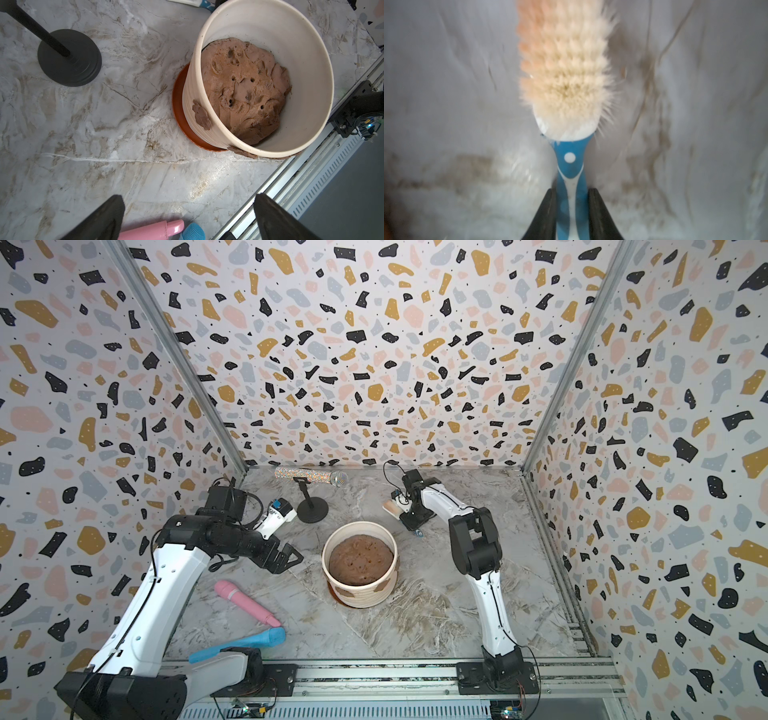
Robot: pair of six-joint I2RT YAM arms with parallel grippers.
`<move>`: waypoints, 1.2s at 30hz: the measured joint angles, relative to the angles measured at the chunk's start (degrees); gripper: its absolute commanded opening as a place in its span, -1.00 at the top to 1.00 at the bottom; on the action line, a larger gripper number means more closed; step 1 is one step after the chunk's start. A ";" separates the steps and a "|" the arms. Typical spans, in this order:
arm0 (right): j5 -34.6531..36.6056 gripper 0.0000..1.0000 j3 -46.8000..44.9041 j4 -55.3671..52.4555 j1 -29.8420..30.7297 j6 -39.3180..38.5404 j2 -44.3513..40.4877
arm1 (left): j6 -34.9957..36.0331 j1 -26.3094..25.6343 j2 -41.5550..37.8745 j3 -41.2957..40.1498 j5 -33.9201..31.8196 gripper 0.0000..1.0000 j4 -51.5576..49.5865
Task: Scrub the dried mud off the ceramic pot
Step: Pick up the brush from the center of the board.
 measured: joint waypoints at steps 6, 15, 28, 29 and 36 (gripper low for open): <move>3.34 0.55 -23.80 6.40 -2.45 6.51 -15.85 | -0.22 0.00 -0.52 -1.05 0.59 -0.99 0.57; 4.66 0.62 -44.39 18.03 -2.97 10.82 -33.97 | -1.31 0.33 -2.58 -1.46 2.95 -0.99 1.07; 0.13 0.70 -50.73 28.89 -2.73 13.11 -56.04 | -12.20 0.33 0.85 10.73 25.68 -1.00 3.74; -0.90 0.71 -50.21 28.26 -2.27 13.07 -57.75 | -15.98 0.31 1.27 10.99 28.87 -1.00 5.90; -2.82 0.76 -43.76 24.46 7.13 9.70 -62.79 | -39.89 -0.31 6.25 10.84 42.56 -0.99 22.34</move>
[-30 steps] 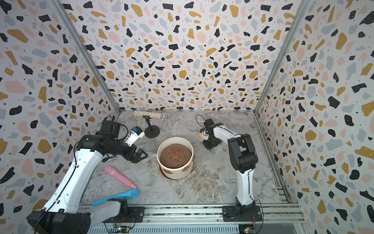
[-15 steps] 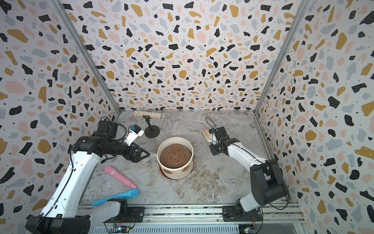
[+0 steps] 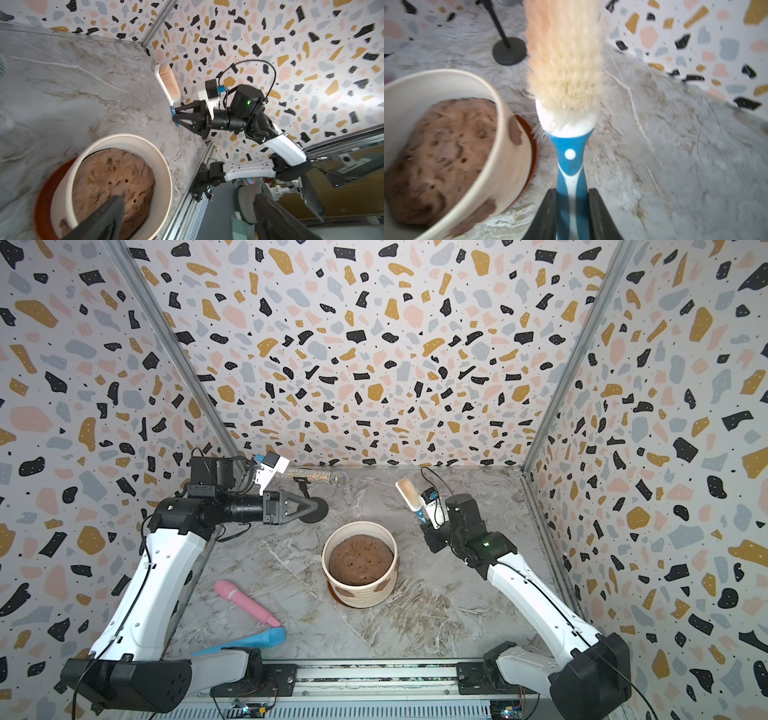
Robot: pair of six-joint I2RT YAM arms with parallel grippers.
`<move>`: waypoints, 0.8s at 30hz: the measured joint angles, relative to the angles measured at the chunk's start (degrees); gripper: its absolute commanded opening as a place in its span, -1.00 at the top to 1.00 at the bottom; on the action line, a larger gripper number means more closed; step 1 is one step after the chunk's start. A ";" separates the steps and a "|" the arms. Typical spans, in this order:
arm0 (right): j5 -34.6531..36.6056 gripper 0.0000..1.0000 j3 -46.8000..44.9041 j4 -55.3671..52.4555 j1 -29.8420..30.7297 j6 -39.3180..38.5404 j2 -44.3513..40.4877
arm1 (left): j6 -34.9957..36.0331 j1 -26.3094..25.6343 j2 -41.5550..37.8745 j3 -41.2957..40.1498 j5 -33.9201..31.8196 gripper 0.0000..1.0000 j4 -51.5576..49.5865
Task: Scrub the dried mud off the ceramic pot
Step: Pick up the brush from the center of the board.
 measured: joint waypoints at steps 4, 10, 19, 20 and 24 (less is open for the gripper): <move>-0.55 0.77 3.87 -0.63 7.19 -1.73 -0.11 | -5.92 -1.99 1.36 0.00 0.63 -1.00 3.45; 0.74 0.82 9.07 -1.92 15.72 -3.98 3.17 | -10.34 -2.95 1.64 -1.57 1.07 -1.00 6.38; 4.48 0.89 15.52 -2.75 23.80 -5.35 12.98 | -12.02 -3.10 1.51 -5.33 0.20 -0.63 7.52; 4.81 0.91 16.17 -3.02 24.30 -5.53 13.64 | -12.11 -3.10 1.51 -5.53 0.04 -0.51 7.61; 7.32 0.92 18.10 -3.52 25.24 -6.34 15.02 | -12.59 -3.08 1.51 -5.95 -0.28 -0.15 7.74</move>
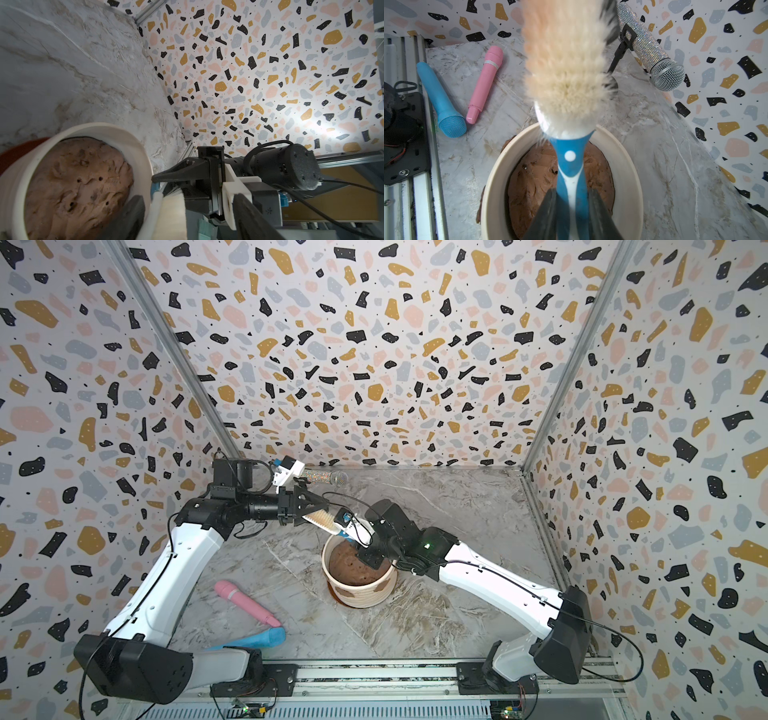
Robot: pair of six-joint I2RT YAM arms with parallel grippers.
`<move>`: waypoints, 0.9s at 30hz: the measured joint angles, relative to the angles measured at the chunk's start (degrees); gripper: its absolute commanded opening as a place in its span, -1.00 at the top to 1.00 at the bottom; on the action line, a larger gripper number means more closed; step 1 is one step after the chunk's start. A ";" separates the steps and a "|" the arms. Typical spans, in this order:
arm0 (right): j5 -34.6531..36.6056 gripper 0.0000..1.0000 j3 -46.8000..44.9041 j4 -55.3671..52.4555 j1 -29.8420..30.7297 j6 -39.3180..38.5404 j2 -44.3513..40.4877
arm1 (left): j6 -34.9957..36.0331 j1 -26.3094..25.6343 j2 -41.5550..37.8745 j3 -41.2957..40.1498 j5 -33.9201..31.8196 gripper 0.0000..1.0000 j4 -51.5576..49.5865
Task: Scrub the dried mud off the ceramic pot
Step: Pick up the brush from the center of the board.
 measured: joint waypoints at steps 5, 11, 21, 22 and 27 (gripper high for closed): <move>2.45 0.92 0.17 0.22 0.04 -0.42 -0.17 | 0.02 0.00 -0.52 -0.52 0.17 0.16 0.90; 2.34 0.87 0.17 0.28 0.22 -0.33 -0.96 | 1.31 0.74 -1.46 -2.36 -1.11 0.66 1.75; -2.91 -0.81 -3.89 2.67 0.20 2.51 -6.16 | 2.23 1.40 -3.67 -2.89 0.81 0.98 1.53; -3.74 -0.95 -4.76 2.64 0.20 3.10 -7.74 | 2.73 1.40 -4.02 -3.02 1.62 0.98 1.53; -16.52 -0.99 -5.11 -0.17 -1.75 9.07 -13.79 | 9.05 1.40 -4.81 -3.78 7.52 0.98 -1.09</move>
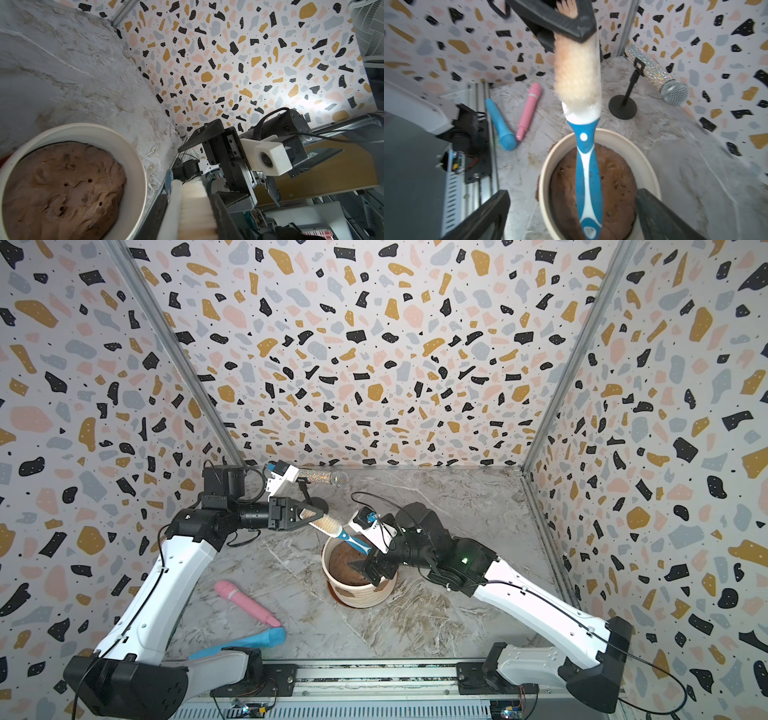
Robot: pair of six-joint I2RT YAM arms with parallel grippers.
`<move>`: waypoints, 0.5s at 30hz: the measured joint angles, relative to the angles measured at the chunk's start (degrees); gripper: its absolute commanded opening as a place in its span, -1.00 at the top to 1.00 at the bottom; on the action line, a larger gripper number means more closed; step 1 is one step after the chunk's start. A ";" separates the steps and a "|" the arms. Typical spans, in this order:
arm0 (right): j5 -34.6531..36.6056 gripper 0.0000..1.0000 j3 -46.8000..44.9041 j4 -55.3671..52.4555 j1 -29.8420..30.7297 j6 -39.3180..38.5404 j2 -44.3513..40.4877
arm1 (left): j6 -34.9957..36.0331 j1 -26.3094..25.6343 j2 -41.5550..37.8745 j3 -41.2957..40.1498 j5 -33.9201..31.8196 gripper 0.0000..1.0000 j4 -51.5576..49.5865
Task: Scrub the dried mud off the ceramic pot
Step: Pick up the brush from the center of the board.
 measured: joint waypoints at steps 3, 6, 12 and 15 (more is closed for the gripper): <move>-9.68 -0.99 1.77 -2.23 -1.90 4.94 -0.33 | 3.43 0.00 -0.02 -0.28 3.30 0.99 -2.08; -17.84 -0.93 2.19 -3.48 -4.11 8.81 -0.02 | 6.58 0.00 -0.15 -0.28 6.67 1.00 -4.00; -25.94 -0.78 2.19 -4.33 -5.70 13.07 2.21 | 10.97 0.00 -1.31 -0.26 10.64 1.00 -7.26; -28.76 -0.56 1.64 -2.12 -5.70 15.65 4.07 | 11.98 0.00 -2.01 -0.26 11.34 1.00 -7.76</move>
